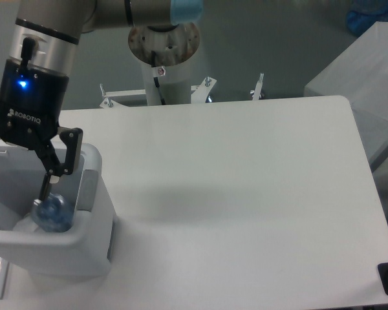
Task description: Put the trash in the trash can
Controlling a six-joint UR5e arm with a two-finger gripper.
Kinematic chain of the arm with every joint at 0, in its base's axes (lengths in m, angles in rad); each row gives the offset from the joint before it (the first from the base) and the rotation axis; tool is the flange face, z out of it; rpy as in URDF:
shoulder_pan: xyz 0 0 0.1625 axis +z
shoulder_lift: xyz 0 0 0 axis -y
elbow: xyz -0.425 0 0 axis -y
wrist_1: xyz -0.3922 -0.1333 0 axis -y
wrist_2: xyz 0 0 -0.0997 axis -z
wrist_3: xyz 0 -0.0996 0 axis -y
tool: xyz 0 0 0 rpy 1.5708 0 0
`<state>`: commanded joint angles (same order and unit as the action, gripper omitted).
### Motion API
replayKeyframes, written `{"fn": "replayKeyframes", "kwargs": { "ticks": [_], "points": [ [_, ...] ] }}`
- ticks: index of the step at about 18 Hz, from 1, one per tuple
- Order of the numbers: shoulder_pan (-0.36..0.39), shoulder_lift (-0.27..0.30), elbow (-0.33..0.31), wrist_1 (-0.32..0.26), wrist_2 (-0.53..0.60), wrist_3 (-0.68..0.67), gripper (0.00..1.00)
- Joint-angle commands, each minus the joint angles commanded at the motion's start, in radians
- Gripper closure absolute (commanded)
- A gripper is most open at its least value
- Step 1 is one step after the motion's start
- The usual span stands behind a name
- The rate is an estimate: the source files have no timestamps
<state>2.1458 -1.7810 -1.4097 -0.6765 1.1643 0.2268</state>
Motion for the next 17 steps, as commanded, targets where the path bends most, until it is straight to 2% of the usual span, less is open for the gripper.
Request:
{"fn": "replayKeyframes", "kwargs": {
  "ticks": [2, 7, 11, 17],
  "points": [
    [0.051, 0.000, 0.000, -0.002, 0.000, 0.038, 0.00],
    [0.169, 0.005, -0.032, -0.011, 0.005, 0.308, 0.00],
    [0.221, 0.043, -0.046, -0.092, 0.096, 0.512, 0.00],
    [0.232, 0.052, -0.067, -0.095, 0.101, 0.529, 0.00]
  ]
}}
